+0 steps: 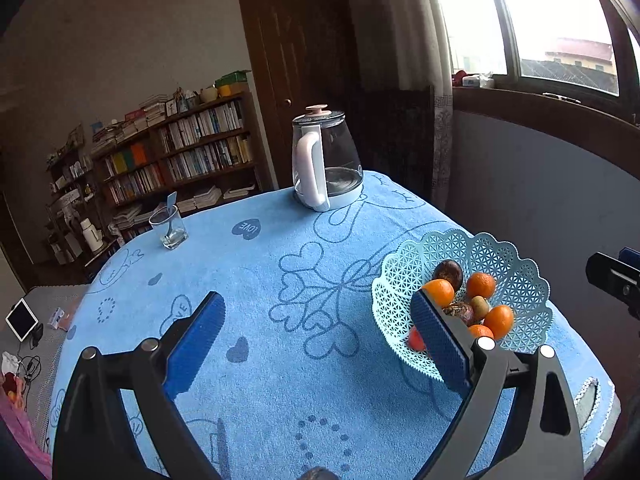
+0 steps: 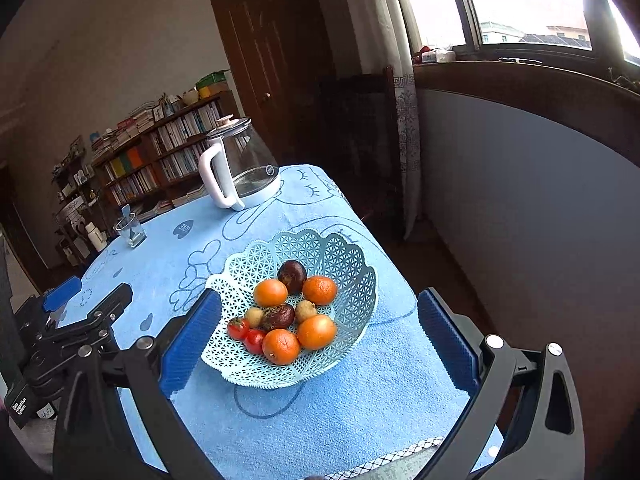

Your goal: Organize fruits

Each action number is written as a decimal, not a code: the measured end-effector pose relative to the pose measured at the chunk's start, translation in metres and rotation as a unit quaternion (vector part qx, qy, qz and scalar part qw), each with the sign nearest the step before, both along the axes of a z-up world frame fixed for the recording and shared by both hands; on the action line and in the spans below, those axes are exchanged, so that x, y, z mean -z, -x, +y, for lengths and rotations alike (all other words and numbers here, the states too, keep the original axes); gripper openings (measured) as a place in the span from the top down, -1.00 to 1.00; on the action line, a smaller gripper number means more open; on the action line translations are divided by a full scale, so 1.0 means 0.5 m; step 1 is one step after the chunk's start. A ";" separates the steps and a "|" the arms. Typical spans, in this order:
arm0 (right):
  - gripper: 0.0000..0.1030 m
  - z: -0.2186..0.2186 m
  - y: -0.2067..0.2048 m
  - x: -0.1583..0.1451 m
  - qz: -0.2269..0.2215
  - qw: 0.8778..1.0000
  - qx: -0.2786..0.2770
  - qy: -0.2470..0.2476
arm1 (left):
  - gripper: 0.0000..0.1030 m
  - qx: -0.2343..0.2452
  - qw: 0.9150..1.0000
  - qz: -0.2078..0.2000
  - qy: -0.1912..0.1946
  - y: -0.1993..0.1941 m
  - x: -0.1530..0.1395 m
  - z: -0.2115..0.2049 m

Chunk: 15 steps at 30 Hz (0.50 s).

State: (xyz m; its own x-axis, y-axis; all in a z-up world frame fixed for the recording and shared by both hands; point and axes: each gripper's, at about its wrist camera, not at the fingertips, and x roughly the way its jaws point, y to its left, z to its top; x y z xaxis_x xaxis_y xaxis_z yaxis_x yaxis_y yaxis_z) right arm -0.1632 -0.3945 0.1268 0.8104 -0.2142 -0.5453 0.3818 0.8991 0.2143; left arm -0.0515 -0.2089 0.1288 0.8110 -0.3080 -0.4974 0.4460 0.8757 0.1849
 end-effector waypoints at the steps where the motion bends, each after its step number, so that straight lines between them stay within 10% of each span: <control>1: -0.94 0.007 -0.003 0.001 0.007 1.000 -0.008 0.011 | -0.81 -0.001 1.000 -0.003 -0.001 0.004 -0.001 0.002; 15: -0.94 0.084 -0.040 0.031 0.066 0.991 -0.070 0.092 | -0.81 -0.005 0.999 -0.045 -0.025 0.060 0.004 0.007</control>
